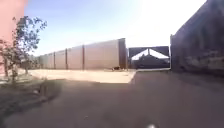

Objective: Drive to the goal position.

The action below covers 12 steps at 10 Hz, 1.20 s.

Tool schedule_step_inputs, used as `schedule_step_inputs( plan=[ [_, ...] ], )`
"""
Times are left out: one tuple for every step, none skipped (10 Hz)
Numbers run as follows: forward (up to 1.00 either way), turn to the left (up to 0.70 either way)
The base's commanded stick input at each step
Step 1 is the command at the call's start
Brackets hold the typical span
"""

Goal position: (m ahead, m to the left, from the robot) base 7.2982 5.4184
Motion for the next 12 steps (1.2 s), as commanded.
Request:
schedule_step_inputs(
  plan=[
    [1.0,0.0],
    [1.0,0.0],
    [1.0,0.27],
    [1.0,0.0],
    [1.0,0.0],
    [1.0,0.0],
    [1.0,0.0],
    [1.0,0.0],
    [1.0,0.0],
    [1.0,0.0],
    [1.0,0.0],
    [1.0,0.0]
  ],
)
